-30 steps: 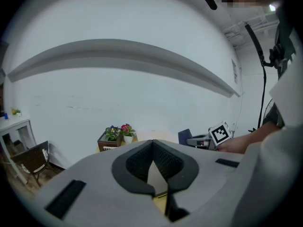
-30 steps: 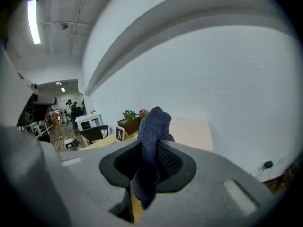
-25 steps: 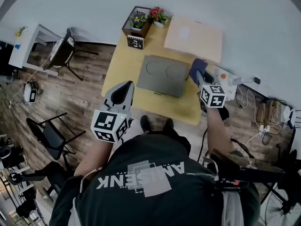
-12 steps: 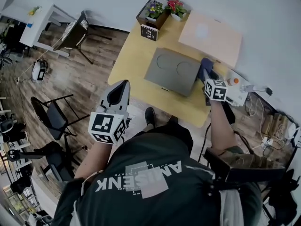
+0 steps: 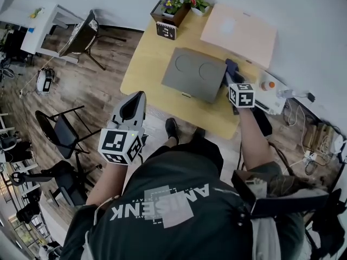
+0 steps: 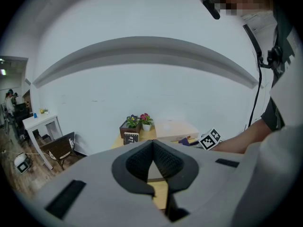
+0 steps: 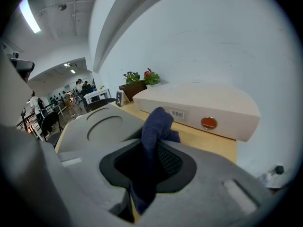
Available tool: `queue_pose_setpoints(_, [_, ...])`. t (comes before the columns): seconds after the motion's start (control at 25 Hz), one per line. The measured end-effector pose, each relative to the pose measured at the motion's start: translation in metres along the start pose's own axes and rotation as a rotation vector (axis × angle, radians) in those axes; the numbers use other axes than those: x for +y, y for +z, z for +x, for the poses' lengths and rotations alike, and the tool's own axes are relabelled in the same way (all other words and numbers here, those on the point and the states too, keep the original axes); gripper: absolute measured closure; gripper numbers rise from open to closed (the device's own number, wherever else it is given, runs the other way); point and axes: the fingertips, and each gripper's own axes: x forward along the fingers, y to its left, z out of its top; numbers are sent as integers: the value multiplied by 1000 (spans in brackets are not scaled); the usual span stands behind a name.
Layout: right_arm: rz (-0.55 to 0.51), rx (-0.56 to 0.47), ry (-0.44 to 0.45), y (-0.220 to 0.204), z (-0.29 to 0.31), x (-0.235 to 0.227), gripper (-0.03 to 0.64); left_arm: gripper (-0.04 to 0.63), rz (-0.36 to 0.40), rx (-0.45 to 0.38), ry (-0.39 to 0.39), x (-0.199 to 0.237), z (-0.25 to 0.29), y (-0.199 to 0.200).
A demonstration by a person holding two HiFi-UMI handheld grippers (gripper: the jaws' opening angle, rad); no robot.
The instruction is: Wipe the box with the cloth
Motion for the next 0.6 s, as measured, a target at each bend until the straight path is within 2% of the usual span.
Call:
queue_pose_setpoints(0.32, [-37, 0, 3, -12, -15, 19, 543, 595, 21, -36, -49, 1, -6, 2])
queue_pose_setpoints(0.52, [-86, 43, -6, -31, -29, 44, 543, 595, 47, -38, -117, 8, -6, 1])
queue_pose_setpoints(0.6, [-69, 50, -19, -38, -34, 50, 543, 595, 62, -37, -146, 14, -7, 3])
